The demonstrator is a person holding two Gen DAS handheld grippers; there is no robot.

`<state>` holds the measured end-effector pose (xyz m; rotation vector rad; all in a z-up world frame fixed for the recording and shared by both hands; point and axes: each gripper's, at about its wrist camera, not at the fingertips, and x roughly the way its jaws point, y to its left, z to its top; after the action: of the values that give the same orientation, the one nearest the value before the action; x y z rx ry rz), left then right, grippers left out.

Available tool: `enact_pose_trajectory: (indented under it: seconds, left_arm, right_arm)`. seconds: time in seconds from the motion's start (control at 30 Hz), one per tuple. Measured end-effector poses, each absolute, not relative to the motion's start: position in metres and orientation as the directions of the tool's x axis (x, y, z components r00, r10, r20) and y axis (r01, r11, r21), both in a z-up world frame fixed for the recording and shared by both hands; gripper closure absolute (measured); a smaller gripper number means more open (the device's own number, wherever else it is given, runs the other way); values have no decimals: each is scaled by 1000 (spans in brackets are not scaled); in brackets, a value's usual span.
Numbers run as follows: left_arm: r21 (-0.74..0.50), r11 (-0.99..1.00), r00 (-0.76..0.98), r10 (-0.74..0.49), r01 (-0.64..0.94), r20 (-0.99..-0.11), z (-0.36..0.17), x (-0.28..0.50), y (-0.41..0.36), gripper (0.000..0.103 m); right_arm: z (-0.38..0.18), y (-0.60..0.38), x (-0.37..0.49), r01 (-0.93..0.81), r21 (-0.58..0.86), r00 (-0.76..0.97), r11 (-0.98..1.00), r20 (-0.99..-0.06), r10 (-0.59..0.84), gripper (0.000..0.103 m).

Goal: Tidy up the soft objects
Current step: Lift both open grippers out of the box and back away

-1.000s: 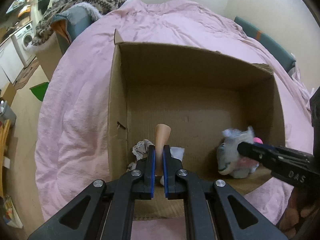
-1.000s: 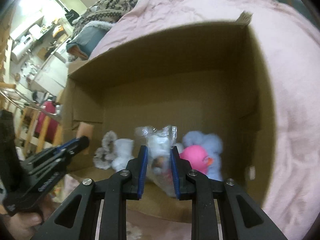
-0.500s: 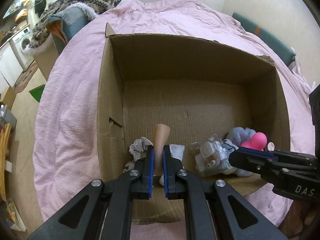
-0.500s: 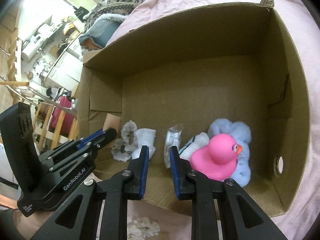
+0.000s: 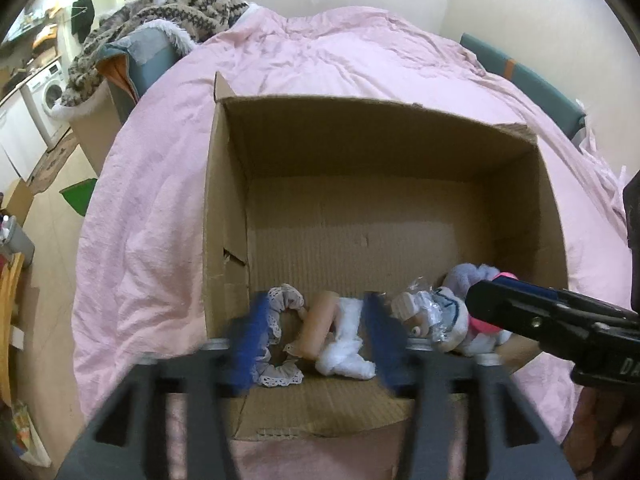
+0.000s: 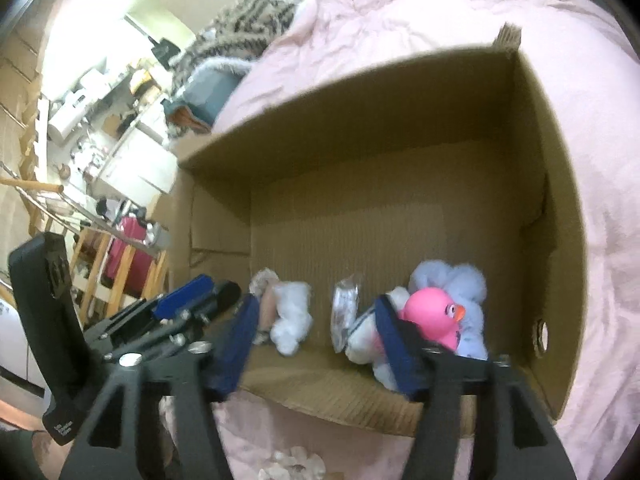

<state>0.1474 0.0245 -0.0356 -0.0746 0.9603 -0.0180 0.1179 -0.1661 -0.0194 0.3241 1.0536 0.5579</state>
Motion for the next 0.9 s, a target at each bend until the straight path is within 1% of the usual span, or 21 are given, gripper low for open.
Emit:
enact_pose_trajectory:
  seconds: [0.03, 0.07, 0.13, 0.23, 0.53, 0.9]
  left_arm:
    - [-91, 996, 581, -69, -9, -811, -33, 146, 24, 34]
    - [-90, 996, 588, -67, -10, -806, -31, 144, 23, 32]
    - [-70, 998, 597, -54, -4, -801, -28, 142, 20, 32]
    - [-53, 999, 600, -46, 5, -798, -27, 140, 16, 32]
    - [-69, 998, 609, -49, -9, -792, -21, 133, 20, 32]
    - [-58, 998, 628, -31, -23, -778, -6, 112, 24, 32]
  right_arm:
    - [-17, -167, 118, -278, 508, 380, 815, -721, 579, 31]
    - [-15, -168, 118, -277, 509, 383, 815, -719, 580, 25]
    - [-13, -171, 117, -275, 510, 396, 815, -713, 579, 23]
    - [-12, -170, 116, -273, 497, 399, 824, -721, 567, 23]
    - [-4, -171, 109, -282, 445, 428, 850, -735, 526, 23]
    - [9, -180, 89, -288, 416, 441, 863, -742, 505, 23]
